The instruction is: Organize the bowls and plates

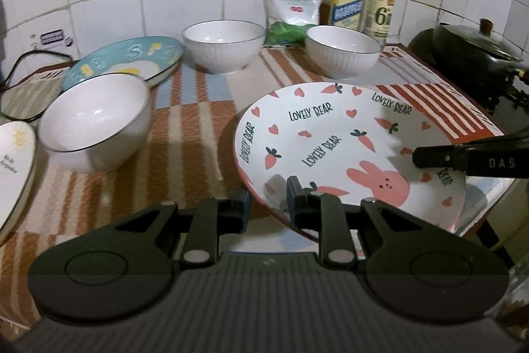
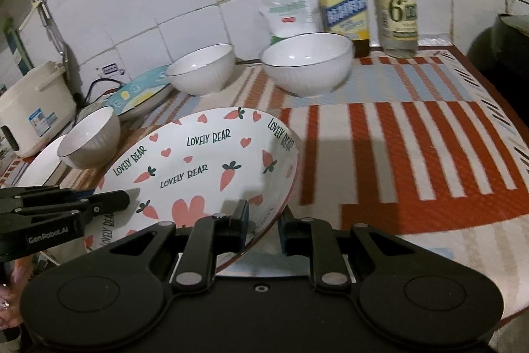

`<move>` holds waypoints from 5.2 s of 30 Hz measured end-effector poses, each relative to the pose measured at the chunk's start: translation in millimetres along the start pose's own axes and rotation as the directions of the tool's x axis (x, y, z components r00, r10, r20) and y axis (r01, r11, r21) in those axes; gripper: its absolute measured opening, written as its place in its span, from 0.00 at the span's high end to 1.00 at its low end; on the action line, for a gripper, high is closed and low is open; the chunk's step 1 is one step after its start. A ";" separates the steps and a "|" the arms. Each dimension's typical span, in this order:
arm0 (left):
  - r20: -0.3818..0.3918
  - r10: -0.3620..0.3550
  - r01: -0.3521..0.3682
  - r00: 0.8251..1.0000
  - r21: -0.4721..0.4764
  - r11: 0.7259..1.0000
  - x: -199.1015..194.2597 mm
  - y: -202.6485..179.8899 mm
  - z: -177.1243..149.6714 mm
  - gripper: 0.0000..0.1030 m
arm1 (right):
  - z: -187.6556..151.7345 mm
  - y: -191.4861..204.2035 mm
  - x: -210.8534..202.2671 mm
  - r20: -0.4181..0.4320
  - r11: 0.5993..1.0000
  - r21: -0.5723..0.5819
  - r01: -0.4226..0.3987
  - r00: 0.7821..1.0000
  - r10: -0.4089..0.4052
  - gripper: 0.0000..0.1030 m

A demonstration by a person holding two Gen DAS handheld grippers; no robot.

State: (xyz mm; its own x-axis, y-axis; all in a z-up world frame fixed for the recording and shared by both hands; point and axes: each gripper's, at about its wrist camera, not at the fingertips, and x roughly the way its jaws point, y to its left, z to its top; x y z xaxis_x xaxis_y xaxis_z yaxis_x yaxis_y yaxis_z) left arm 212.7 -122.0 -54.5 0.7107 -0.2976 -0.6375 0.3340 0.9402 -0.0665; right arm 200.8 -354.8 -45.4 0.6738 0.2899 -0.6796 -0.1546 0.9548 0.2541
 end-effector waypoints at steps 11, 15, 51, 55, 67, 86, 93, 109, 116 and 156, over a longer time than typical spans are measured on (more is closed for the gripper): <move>0.005 0.067 -0.067 0.998 -0.025 0.997 -16.3 35.0 -8.7 0.80 | 4.4 33.6 21.1 0.003 0.997 -0.054 -0.060 0.998 0.060 0.78; -0.002 0.074 -0.074 0.997 -0.031 0.997 -12.1 40.8 -9.3 0.80 | 4.3 36.4 28.8 0.001 0.996 -0.061 -0.068 0.998 0.068 0.78; 0.019 0.045 -0.047 0.999 0.067 0.997 -119.4 51.5 -30.8 0.23 | -16.1 116.6 -66.5 0.028 0.965 -0.259 0.036 0.999 -0.030 0.34; 0.009 0.025 -0.026 1.000 0.053 0.998 -142.4 61.2 -36.9 0.22 | -21.3 137.6 -87.0 0.028 0.963 -0.271 0.000 1.000 0.008 0.34; 0.015 -0.001 0.001 1.000 0.034 0.999 -208.1 95.0 -71.0 0.17 | -45.9 204.9 -122.5 0.084 0.940 -0.316 -0.131 0.983 0.165 0.29; 0.090 0.237 -0.239 0.967 0.005 0.971 -190.3 188.7 -76.9 0.20 | -31.2 288.6 -35.2 0.034 0.930 -0.287 -0.230 0.968 0.250 0.29; 0.063 0.286 -0.285 0.956 -0.025 0.958 -162.2 218.2 -66.6 0.20 | -15.7 299.7 17.7 -0.010 0.938 -0.223 -0.266 0.963 0.271 0.29; -0.052 0.352 -0.354 0.935 -0.237 0.905 -94.8 304.1 -51.3 0.20 | 11.2 315.5 118.9 -0.161 0.960 -0.152 -0.236 0.964 0.212 0.30; -0.101 0.322 -0.337 0.941 -0.311 0.889 -75.8 332.8 -47.8 0.36 | 21.7 309.3 143.6 -0.185 0.964 -0.101 -0.247 0.956 0.226 0.49; 0.017 0.405 -0.401 0.914 -0.101 0.910 -94.6 276.4 -47.1 0.68 | 16.9 321.0 118.4 -0.084 0.956 -0.250 -0.153 0.987 0.136 0.69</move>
State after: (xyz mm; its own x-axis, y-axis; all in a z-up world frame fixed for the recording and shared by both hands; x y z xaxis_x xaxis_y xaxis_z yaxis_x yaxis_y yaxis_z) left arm 208.6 173.9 -48.7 0.7956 0.1055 -0.5966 -0.0435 0.9921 0.1174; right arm 243.2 -15.1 -32.7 0.5834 0.4217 -0.6942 -0.4318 0.8849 0.1746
